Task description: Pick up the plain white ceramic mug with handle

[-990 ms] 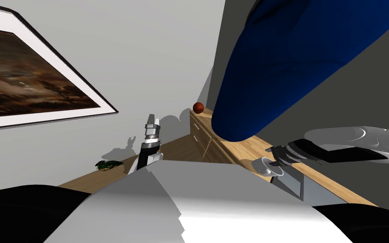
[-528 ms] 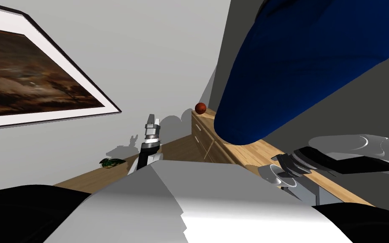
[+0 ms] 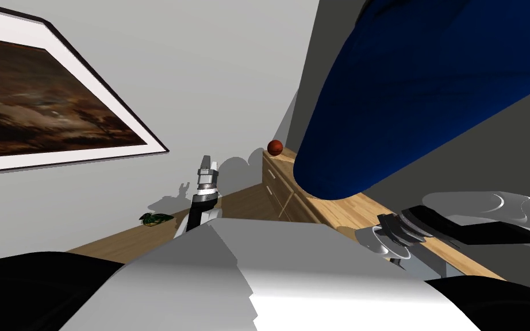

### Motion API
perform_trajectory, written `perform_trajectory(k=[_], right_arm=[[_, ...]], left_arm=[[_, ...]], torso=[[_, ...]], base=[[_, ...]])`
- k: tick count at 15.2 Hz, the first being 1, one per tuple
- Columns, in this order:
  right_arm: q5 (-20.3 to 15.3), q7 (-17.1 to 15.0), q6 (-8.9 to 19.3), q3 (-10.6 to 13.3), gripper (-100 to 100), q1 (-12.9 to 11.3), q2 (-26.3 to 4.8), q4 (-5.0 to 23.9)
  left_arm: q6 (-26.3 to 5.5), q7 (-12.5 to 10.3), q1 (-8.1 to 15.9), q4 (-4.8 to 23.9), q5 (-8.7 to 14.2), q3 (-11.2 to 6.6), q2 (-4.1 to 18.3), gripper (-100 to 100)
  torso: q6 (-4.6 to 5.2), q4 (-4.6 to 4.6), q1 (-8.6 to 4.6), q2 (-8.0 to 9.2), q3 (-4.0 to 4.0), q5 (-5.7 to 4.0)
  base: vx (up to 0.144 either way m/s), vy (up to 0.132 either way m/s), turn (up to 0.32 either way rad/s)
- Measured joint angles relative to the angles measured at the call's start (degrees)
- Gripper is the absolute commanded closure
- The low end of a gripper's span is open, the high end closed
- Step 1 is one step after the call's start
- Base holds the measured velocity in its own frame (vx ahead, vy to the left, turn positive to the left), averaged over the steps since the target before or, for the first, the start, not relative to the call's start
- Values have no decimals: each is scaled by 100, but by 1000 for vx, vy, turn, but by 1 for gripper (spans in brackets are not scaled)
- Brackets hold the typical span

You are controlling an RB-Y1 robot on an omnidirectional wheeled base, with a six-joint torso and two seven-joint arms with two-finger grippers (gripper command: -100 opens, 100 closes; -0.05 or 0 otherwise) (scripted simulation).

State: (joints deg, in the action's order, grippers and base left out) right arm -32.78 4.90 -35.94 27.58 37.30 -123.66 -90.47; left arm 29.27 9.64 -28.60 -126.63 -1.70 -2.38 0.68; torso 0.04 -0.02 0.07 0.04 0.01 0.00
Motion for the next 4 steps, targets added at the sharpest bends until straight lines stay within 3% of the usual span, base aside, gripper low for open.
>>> perform_trajectory(k=[4], right_arm=[[141,-1,-75,113,100,-189,-254,-109]], left_arm=[[0,0,0,0,0,0,0,0]], torso=[[6,4,2,11,7,7]], base=[[-15,-10,-90]])
